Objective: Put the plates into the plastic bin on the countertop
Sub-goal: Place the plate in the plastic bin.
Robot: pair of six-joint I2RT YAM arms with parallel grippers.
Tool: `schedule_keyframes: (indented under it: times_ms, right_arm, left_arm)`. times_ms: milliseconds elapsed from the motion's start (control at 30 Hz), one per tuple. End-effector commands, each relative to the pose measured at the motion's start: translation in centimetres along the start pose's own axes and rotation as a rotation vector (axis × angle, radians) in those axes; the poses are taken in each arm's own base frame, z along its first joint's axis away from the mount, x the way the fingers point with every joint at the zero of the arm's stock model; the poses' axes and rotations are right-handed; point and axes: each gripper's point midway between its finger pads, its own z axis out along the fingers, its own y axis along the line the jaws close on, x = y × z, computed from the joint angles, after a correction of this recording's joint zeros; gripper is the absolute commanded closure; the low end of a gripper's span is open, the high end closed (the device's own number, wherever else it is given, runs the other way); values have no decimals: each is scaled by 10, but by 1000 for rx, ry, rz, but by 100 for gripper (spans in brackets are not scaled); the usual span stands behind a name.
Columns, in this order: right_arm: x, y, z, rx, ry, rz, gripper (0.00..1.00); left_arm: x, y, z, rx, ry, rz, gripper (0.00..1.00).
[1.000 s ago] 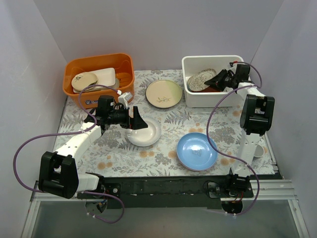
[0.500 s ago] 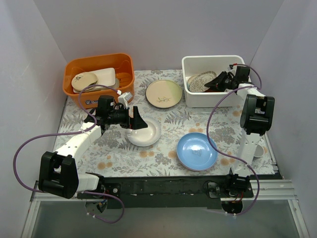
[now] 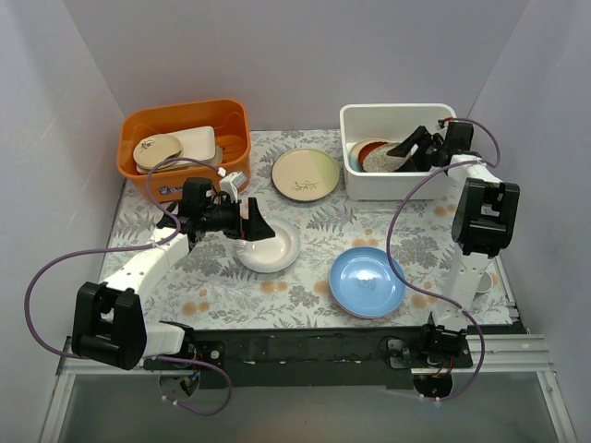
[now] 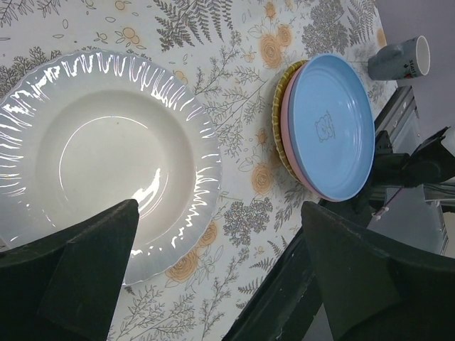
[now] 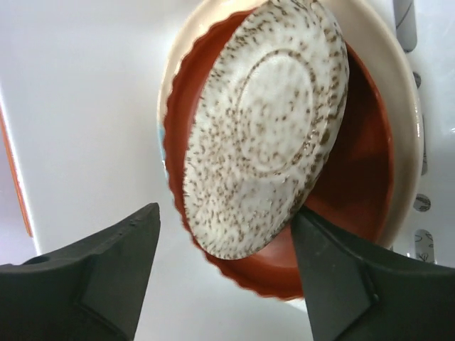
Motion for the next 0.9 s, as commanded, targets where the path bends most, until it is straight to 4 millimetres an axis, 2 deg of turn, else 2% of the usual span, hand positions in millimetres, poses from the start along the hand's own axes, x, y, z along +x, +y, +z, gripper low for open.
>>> schedule_keyframes:
  times_ms: [0, 67, 200, 367, 633, 767, 867]
  right_arm:
    - [-41, 58, -44, -55, -168, -133, 17]
    - [-45, 66, -50, -68, -189, -143, 15]
    - [-59, 98, -75, -108, -273, -181, 10]
    - [-69, 126, -94, -139, -317, -224, 8]
    - [-71, 139, -107, -156, -333, -242, 5]
    - [-67, 147, -114, -178, -337, -251, 5]
    - [-59, 156, -125, -202, -339, -262, 5]
  left_arm:
    - [-12, -7, -6, 0, -34, 52, 2]
    - [-11, -6, -5, -7, -33, 47, 2]
    - [-12, 5, -4, -62, -34, 29, 2]
    - [-11, 13, -2, -98, -25, 11, 2]
    - [-8, 38, -2, -226, -18, -31, 2]
    - [1, 72, 1, -381, 25, -89, 2]
    - [6, 82, 1, -434, 50, -118, 2]
